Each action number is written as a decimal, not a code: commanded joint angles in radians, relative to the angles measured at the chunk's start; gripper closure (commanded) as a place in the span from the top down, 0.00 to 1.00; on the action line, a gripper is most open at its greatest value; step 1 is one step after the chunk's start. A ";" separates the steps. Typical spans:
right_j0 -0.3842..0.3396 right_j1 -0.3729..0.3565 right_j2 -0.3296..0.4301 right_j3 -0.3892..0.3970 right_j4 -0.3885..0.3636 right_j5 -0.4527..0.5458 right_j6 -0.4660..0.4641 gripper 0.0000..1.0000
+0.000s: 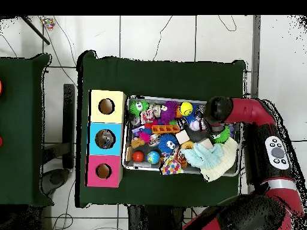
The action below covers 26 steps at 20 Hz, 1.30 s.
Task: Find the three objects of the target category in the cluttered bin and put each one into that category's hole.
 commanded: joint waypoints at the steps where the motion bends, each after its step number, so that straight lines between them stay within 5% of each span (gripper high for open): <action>1: -0.134 -0.067 0.067 0.271 0.040 -0.580 0.113 1.00; 7: -0.096 -0.068 0.034 0.301 0.040 -0.648 0.169 1.00; 17: -0.154 -0.060 0.063 0.266 0.083 -0.603 -0.037 1.00; 26: -0.144 -0.096 0.061 0.315 0.072 -0.653 -0.036 1.00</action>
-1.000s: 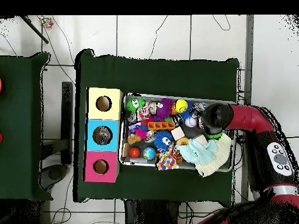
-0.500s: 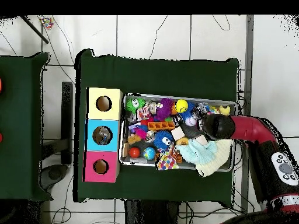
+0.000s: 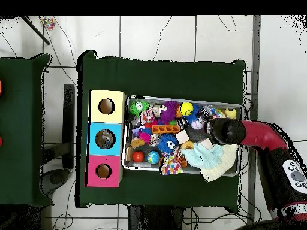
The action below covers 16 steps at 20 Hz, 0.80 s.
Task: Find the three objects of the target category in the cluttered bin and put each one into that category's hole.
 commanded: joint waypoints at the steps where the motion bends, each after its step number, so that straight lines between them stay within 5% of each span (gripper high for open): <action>1: 0.003 0.014 0.067 0.034 0.002 -0.142 -0.039 1.00; 12: -0.038 0.096 -0.040 0.022 -0.013 -0.212 0.089 1.00; 16: -0.075 0.072 -0.057 0.042 -0.019 -0.217 0.063 1.00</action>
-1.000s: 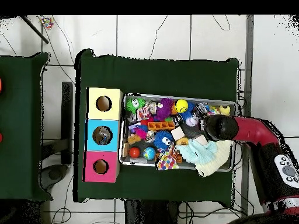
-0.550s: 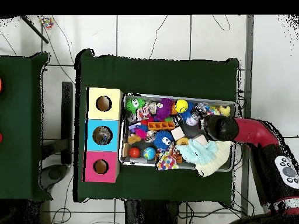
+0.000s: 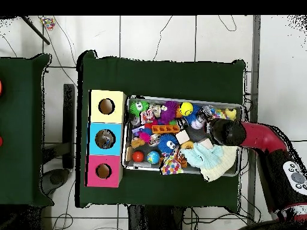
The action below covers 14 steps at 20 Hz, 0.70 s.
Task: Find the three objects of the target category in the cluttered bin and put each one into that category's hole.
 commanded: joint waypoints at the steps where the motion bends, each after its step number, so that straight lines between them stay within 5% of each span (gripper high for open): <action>1: -0.075 0.062 -0.055 0.047 -0.033 -0.158 0.044 1.00; 8: -0.120 0.037 -0.101 0.245 -0.116 -0.295 0.002 1.00; 14: -0.101 0.016 -0.142 0.330 -0.158 -0.389 0.002 1.00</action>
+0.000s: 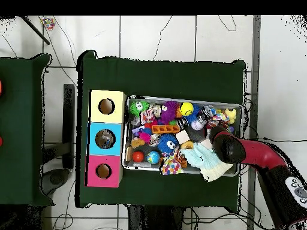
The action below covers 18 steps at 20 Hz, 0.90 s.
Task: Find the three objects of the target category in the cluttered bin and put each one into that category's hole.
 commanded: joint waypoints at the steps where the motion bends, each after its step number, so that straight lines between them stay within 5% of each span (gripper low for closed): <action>1: -0.016 0.035 -0.133 0.167 -0.141 -0.048 0.005 1.00; 18: -0.055 0.010 -0.163 0.226 -0.139 -0.052 -0.051 1.00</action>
